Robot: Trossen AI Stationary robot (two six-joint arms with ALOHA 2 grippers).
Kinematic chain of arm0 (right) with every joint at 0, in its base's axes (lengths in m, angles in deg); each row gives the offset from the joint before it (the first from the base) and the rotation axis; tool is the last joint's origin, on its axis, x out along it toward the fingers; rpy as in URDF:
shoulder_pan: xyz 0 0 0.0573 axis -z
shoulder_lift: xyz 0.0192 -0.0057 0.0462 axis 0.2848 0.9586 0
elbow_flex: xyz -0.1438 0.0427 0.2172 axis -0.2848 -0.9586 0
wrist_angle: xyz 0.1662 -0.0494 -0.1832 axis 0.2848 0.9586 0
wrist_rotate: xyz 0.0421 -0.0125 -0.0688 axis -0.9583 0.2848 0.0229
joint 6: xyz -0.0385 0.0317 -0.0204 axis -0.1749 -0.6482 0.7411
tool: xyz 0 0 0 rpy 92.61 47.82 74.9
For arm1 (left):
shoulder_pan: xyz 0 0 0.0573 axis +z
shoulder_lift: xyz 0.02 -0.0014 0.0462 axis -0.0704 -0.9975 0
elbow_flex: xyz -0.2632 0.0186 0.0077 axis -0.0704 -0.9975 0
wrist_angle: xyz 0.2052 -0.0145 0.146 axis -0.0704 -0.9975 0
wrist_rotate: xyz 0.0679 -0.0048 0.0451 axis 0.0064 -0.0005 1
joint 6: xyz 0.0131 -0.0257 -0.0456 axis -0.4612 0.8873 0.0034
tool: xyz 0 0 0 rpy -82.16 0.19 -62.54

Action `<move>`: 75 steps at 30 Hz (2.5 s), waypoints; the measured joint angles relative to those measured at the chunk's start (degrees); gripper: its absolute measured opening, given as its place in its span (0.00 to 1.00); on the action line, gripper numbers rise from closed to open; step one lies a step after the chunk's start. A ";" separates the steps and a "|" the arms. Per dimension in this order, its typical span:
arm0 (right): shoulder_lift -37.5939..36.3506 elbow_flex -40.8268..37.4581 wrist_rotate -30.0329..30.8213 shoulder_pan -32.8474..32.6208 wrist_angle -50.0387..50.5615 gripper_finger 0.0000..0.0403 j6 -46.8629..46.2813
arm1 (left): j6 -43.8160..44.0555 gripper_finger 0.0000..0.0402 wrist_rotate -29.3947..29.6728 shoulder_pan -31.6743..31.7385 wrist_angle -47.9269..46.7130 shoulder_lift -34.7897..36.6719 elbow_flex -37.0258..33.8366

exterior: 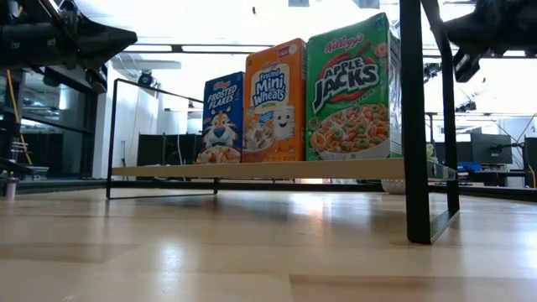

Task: Stack cereal on shelf
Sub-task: Return to Home Position

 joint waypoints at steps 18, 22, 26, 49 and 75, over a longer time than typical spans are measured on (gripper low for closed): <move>0.92 -11.39 -0.29 -0.02 -7.26 0.00 0.86 | -0.01 0.01 0.13 0.00 -1.43 -0.48 0.02; 0.94 -11.37 -0.22 -0.02 -7.26 0.00 -0.03 | -0.01 0.01 0.11 0.00 -1.40 -0.48 0.02; 0.94 -11.39 -0.20 -0.02 -7.26 0.00 -0.03 | -0.01 0.01 0.09 0.00 -1.45 -0.48 0.02; 0.96 -11.42 -0.15 -0.02 -7.24 0.00 -0.03 | 0.02 0.01 0.01 0.00 -1.48 -0.48 0.02; 1.14 -11.44 0.16 -0.02 -7.24 0.00 -0.03 | 0.48 0.01 -0.02 0.74 -7.05 -0.98 0.13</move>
